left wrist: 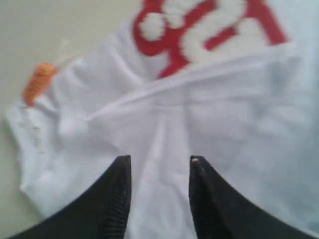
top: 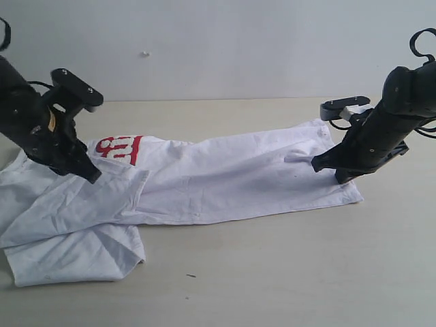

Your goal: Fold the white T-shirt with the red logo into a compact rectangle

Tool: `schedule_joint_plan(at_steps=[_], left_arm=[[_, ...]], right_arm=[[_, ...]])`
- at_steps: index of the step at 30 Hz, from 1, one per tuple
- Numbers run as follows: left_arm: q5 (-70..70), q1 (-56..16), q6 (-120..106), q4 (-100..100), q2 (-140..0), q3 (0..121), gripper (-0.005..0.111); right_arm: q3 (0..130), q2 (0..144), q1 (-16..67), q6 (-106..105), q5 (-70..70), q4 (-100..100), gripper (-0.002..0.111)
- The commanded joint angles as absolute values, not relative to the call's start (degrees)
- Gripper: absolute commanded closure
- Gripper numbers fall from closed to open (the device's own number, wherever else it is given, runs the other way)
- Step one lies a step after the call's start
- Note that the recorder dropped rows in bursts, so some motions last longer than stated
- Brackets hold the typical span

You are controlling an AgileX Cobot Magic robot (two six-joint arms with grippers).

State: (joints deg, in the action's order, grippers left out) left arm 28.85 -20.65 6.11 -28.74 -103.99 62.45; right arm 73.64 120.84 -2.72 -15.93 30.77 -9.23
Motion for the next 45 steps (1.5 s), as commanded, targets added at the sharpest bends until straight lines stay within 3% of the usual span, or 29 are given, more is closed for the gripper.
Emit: schedule_joint_plan(at_steps=[1, 9, 13, 18, 21, 23, 25, 36, 45], left_arm=[[35.61, -24.25, -12.84, -3.52, -101.19, 62.41, 0.068], [35.09, -40.7, -6.56, -8.0, -100.01, 51.66, 0.068], [31.69, -44.58, 5.99, -20.47, -100.63, 47.89, 0.067], [31.78, -44.47, 18.65, -32.01, -103.88, 46.68, 0.045], [31.74, -45.15, 16.79, -30.71, -104.86, 46.68, 0.055], [33.08, -45.15, 16.16, -30.71, -104.86, 46.68, 0.074], [35.0, -45.23, 15.19, -30.57, -104.86, 46.68, 0.104], [45.23, -46.26, 2.95, -32.95, -99.45, 52.91, 0.107], [46.01, -46.26, -1.27, -59.23, -99.45, 53.76, 0.107]], right_arm=[[73.49, 121.09, -2.63, -16.29, 30.84, -8.97, 0.108], [73.49, 121.09, -2.63, -16.29, 30.16, -11.83, 0.108], [73.49, 121.09, -2.63, -16.29, 30.16, -11.92, 0.108], [73.49, 121.09, -2.63, -16.39, 30.88, -11.94, 0.108], [73.49, 121.09, -2.63, -16.39, 30.59, -11.94, 0.108], [73.49, 121.09, -2.63, -16.39, 30.36, -11.94, 0.108], [73.49, 121.09, -2.63, -16.39, 30.37, -12.04, 0.108], [73.49, 121.09, -2.63, -16.39, 30.02, -12.04, 0.108], [73.49, 121.09, -2.63, -16.52, 29.76, -11.76, 0.108]])
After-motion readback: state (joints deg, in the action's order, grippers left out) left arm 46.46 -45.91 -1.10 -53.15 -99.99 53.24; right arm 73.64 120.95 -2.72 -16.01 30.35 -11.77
